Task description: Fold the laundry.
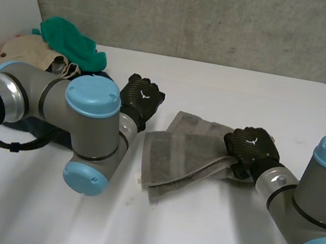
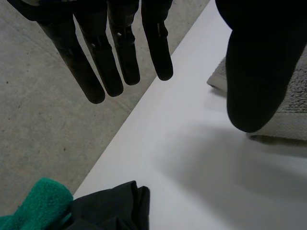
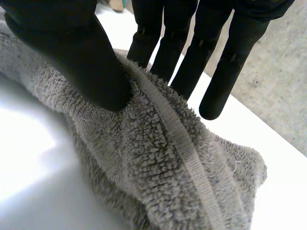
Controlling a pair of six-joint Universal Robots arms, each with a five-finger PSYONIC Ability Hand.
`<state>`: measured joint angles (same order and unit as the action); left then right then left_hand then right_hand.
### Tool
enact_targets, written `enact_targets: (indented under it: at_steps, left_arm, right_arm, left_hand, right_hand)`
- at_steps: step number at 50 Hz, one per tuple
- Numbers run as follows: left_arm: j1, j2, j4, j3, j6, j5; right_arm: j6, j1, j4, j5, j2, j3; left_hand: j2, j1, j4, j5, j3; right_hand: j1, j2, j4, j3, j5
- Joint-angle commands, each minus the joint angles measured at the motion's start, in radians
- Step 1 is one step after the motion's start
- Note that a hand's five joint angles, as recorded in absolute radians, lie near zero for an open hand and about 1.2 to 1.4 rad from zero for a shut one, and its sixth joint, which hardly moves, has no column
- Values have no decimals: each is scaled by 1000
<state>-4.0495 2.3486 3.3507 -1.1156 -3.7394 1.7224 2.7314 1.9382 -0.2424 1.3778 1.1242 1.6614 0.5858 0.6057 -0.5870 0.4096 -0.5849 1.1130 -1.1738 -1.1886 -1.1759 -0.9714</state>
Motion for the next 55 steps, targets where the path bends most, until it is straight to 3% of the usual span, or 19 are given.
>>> enact_targets:
  at_steps: [1, 8, 10, 11, 12, 21, 32, 41, 46, 47, 50, 55]
  left_arm:
    - [-2, -8, -11, -1, -10, 6]
    - [-12, -54, -40, -6, 12, 22]
    - [-20, -77, -54, -7, 32, 22]
    - [-22, -84, -59, -10, 39, 22]
    - [-23, -94, -66, -12, 49, 22]
    - [-26, -180, -163, -23, 220, -3]
    - [7, -213, -324, -16, 423, -55]
    - [15, -261, -356, -66, 526, -84]
    - [23, -269, -353, -82, 527, -90]
    - [23, -269, -353, -82, 527, -90]
    - [23, -269, -358, -87, 527, -86]
    - [23, -270, -359, -99, 532, -90]
  right_arm:
    - [24, 22, 2, 4, 23, -3]
    - [82, 80, 54, -14, 42, -51]
    - [91, 100, 101, -19, 26, -72]
    - [93, 111, 145, -17, 7, -100]
    - [96, 113, 175, -11, 2, -115]
    - [106, 7, 386, 53, 88, -204]
    - [-39, -179, 505, 17, 180, -121]
    - [-208, -249, 175, -80, 112, 84]
    - [-211, -249, 68, -109, 36, 109]
    - [-210, -246, 60, -111, 25, 109]
    - [-188, -239, 40, -118, 6, 103]
    - [-92, -220, 0, -126, 84, 104]
  left_hand:
    - [89, 69, -87, 90, -89]
    - [65, 45, -64, 67, -66]
    - [62, 42, -61, 64, -63]
    - [56, 36, -55, 58, -57]
    - [53, 33, -52, 55, -54]
    - [-38, -58, 39, -36, 37]
    - [-44, -63, 45, -42, 43]
    - [-49, -69, 51, -48, 49]
    - [-70, -90, 71, -68, 69]
    - [-73, -93, 74, -71, 72]
    - [-79, -99, 80, -77, 78]
    - [-91, -110, 92, -89, 90]
  right_hand:
    - [283, -222, -208, -220, -250]
    - [263, -202, -187, -200, -230]
    - [-88, 149, 164, 151, 121]
    - [-474, 534, 549, 537, 507]
    - [-661, 721, 736, 724, 694]
    - [-789, 849, 864, 852, 822]
    - [-607, 668, 682, 670, 640]
    - [-457, 518, 533, 520, 490]
    - [-413, 474, 489, 476, 446]
    - [-375, 436, 451, 438, 408]
    - [219, -158, -143, -156, -186]
    - [283, -222, -208, -220, -250]
